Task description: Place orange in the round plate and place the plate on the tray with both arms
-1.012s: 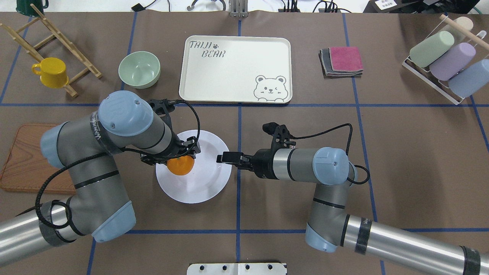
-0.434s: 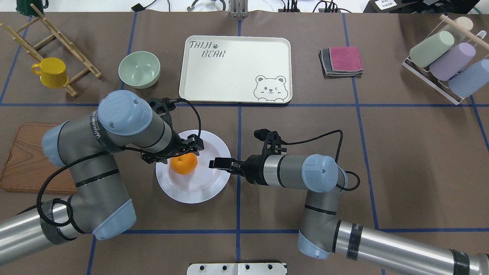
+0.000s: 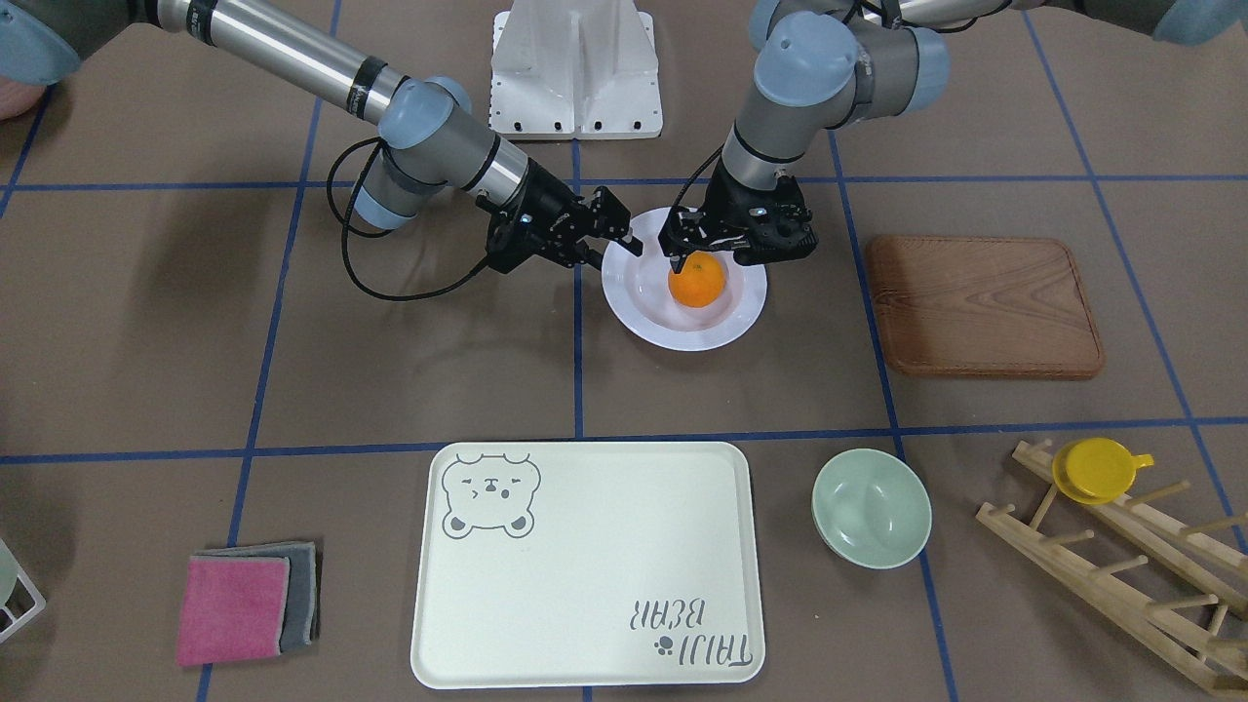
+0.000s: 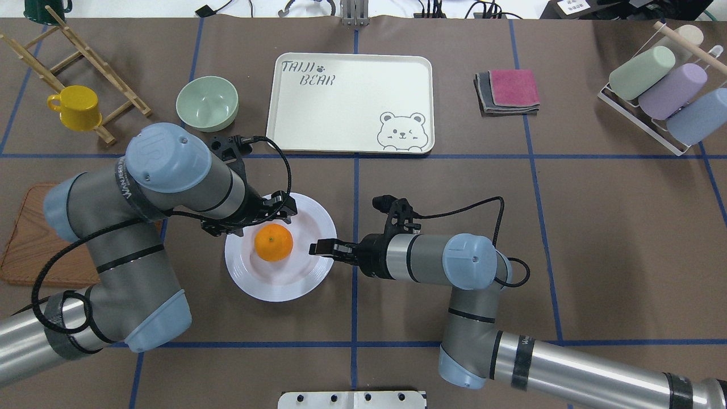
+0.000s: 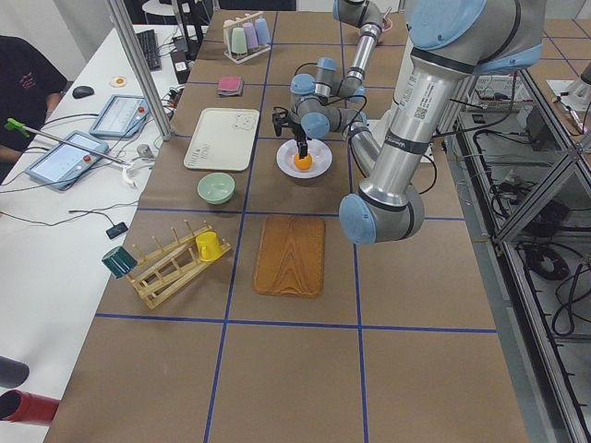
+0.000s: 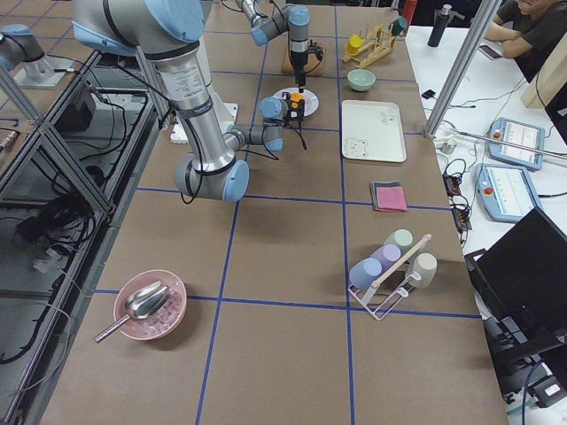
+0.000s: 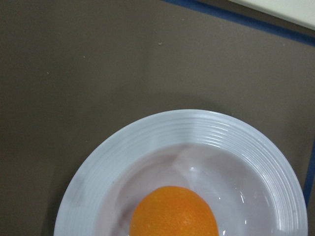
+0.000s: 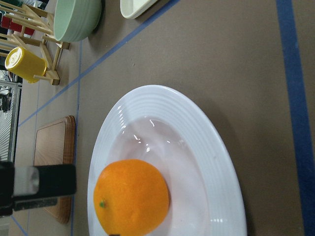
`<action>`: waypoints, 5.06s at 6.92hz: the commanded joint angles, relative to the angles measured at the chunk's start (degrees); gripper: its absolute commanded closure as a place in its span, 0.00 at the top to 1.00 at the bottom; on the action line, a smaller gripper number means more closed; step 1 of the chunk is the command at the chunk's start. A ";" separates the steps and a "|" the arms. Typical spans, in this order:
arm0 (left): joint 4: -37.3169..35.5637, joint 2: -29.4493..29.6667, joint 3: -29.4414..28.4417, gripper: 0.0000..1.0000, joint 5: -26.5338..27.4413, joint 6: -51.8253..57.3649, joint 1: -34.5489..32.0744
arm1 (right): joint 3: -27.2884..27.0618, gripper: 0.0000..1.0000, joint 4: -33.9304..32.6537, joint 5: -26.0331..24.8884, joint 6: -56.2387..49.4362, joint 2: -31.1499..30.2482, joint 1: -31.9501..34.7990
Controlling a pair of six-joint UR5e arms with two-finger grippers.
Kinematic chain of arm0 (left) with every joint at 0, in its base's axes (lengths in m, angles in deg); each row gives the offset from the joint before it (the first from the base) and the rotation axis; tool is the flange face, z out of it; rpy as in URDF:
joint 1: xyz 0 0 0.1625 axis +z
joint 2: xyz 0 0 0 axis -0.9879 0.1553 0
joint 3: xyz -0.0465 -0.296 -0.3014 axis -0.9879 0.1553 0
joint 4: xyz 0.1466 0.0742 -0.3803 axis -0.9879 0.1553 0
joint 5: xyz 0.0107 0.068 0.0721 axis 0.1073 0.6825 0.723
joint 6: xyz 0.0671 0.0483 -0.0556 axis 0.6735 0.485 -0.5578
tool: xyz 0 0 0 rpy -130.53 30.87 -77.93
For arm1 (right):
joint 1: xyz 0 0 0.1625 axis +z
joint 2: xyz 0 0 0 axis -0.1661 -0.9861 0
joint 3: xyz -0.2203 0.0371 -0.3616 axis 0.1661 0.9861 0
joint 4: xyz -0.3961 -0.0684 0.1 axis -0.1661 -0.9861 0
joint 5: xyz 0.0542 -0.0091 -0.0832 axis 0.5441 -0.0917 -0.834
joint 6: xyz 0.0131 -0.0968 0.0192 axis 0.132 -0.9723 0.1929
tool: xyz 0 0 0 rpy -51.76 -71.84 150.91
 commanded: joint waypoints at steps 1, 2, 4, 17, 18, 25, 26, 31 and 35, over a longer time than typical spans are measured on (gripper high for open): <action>-0.55 -4.08 4.79 0.97 -3.68 5.61 -4.31 | -1.23 0.18 1.58 -0.02 1.32 0.11 0.04; -0.47 -6.46 6.39 0.97 -9.89 10.35 -9.91 | -1.24 0.11 4.81 -0.29 4.20 0.29 0.48; -0.55 -9.90 8.07 0.97 -14.17 17.83 -16.09 | -1.67 0.03 5.20 -2.03 6.94 1.16 1.18; -0.38 -21.25 9.57 0.97 -13.56 44.94 -26.22 | 6.85 0.14 -19.84 -32.02 24.71 9.61 9.45; -0.38 -21.25 9.57 0.97 -13.56 44.94 -26.22 | 7.20 0.42 -20.02 -32.02 24.71 9.52 9.45; -0.38 -21.51 9.04 0.97 -13.65 46.33 -27.54 | -21.28 1.00 -59.20 13.25 -22.21 -2.40 21.79; -0.46 -21.60 8.26 0.97 -13.82 48.52 -28.50 | -26.15 1.00 -69.49 20.38 -29.80 -3.30 28.54; -0.46 -29.05 6.23 0.98 -14.35 60.65 -34.65 | -27.01 1.00 -82.16 30.65 -72.59 -12.52 55.29; -0.55 -32.85 1.93 0.99 -17.60 69.37 -41.24 | -26.11 1.00 -87.44 40.76 -90.90 -29.54 68.05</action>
